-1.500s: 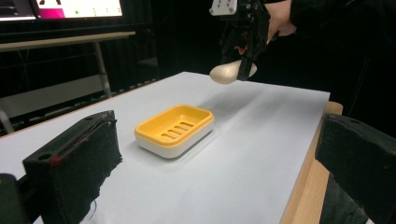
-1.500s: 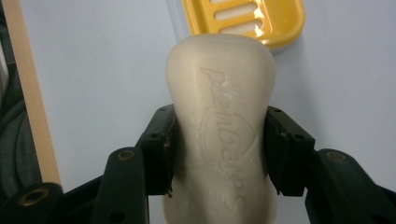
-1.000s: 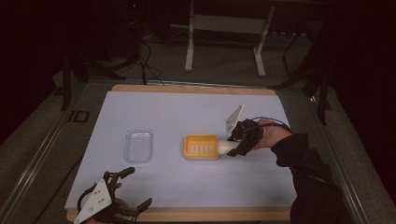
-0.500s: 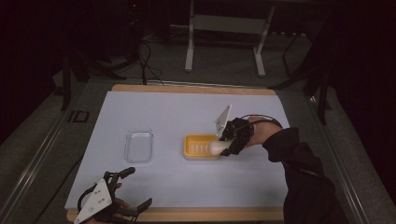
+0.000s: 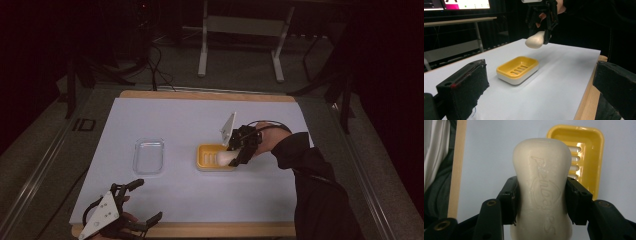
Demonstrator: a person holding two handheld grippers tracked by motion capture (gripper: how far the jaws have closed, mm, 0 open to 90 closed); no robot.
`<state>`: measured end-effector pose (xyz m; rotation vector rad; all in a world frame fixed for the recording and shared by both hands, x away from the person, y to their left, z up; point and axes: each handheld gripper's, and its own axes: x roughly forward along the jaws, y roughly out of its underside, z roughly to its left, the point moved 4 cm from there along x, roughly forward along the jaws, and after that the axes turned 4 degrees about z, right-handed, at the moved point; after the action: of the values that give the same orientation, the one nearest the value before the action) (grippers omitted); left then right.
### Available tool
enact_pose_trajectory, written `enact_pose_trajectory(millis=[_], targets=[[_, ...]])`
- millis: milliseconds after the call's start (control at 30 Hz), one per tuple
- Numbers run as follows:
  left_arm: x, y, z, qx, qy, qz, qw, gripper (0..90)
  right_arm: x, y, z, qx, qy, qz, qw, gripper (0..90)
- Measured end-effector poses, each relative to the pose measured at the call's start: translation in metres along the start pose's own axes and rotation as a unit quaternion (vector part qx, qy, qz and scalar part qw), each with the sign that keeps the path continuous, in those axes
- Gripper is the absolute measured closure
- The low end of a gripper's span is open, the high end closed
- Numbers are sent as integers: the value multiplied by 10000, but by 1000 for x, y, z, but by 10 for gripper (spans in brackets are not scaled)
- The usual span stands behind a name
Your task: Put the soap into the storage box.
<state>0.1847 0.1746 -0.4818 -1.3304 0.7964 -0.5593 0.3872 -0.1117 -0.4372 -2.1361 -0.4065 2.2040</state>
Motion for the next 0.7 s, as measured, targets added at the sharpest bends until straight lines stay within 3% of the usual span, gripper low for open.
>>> enact_pose_trajectory(millis=[700], targets=[[-1, 0, 0, -24, 22, -11, 10000, 1, 28, -17, -27, -180, 0, -221, 9996, 495]])
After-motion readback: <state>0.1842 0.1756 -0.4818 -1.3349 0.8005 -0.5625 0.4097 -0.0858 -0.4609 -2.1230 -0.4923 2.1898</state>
